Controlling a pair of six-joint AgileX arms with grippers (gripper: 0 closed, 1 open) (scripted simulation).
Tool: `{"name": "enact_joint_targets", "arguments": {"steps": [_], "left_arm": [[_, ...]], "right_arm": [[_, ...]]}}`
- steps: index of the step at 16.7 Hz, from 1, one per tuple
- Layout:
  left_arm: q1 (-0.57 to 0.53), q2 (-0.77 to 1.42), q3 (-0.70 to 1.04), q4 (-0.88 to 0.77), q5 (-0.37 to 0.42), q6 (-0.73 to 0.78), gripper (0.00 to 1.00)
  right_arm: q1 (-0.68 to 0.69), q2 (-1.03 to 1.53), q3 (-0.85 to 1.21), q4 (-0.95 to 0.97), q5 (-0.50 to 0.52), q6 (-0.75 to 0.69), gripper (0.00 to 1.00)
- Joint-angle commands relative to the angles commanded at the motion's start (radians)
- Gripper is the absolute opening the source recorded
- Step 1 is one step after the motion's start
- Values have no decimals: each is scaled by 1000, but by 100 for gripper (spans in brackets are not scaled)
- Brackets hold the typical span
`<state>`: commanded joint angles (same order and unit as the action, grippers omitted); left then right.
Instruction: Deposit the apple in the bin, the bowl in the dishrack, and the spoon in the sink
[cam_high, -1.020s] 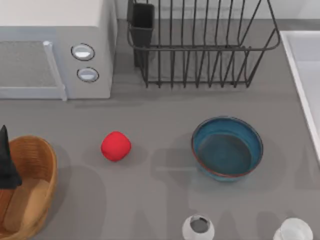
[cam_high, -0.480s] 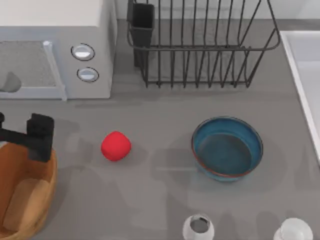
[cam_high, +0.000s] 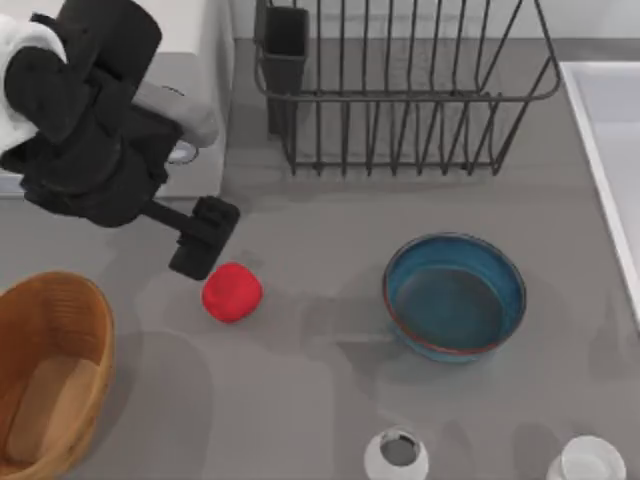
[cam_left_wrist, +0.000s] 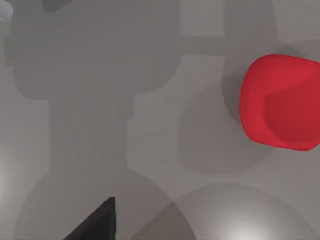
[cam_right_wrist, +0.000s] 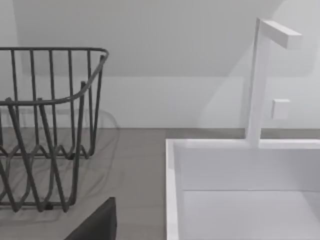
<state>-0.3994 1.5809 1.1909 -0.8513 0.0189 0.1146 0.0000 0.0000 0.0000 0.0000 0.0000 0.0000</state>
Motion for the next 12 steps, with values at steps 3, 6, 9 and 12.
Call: {"name": "enact_joint_targets", "arguments": {"steps": [3,6,9,12], "left_arm": [[-54,221,164,-114,0,18,100],[-93,370,288,-199,-3,30,100],[-110,440,343,-233,-6,35,100],[-112,446,348,-235,-6,36,100]], "right_arm": [[0,0,0,0,0,0,100],[0,0,0,0,0,0,100],[0,0,0,0,0,0,100],[0,0,0,0,0,0,100]]}}
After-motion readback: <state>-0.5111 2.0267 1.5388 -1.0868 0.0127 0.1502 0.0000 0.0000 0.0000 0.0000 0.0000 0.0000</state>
